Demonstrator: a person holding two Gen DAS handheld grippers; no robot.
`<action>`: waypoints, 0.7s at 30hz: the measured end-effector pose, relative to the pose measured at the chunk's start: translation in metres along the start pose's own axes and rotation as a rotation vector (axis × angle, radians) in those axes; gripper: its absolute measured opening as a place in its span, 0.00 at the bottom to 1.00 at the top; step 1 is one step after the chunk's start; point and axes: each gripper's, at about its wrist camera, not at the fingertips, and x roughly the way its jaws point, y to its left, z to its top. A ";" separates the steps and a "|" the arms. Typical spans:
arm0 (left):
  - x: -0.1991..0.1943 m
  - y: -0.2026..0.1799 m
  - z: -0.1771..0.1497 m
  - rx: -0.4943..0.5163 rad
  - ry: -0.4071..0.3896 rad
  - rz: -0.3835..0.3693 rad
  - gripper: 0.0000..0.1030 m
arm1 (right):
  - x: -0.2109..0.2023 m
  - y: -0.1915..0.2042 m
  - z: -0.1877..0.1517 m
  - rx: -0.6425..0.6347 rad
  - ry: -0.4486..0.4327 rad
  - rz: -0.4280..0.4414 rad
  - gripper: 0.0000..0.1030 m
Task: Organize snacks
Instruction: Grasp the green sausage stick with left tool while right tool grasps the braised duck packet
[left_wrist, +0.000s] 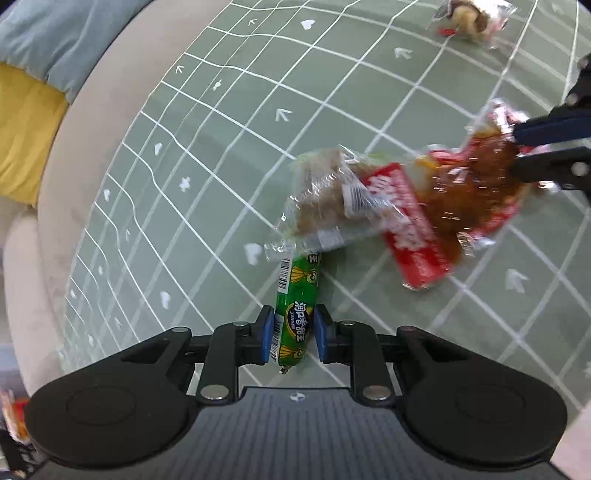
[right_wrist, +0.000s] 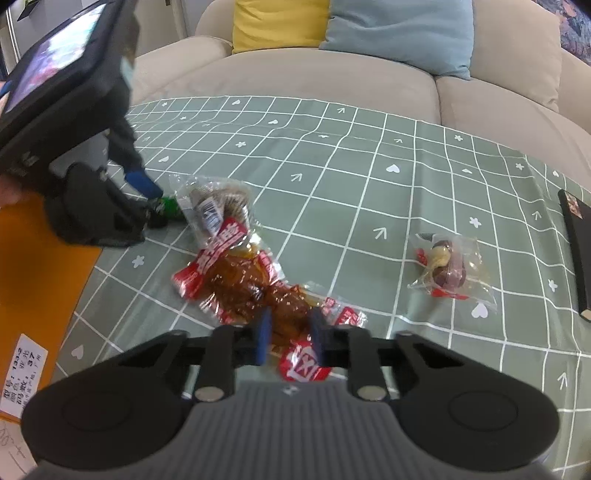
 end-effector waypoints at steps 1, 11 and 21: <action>-0.003 -0.001 -0.003 -0.023 0.000 -0.019 0.24 | 0.001 0.000 0.000 0.009 0.018 -0.004 0.08; -0.024 -0.006 -0.034 -0.227 0.004 -0.245 0.24 | -0.012 -0.006 -0.001 0.022 -0.004 0.080 0.43; -0.029 -0.002 -0.059 -0.344 -0.001 -0.299 0.24 | 0.004 0.016 0.002 -0.272 -0.130 0.094 0.83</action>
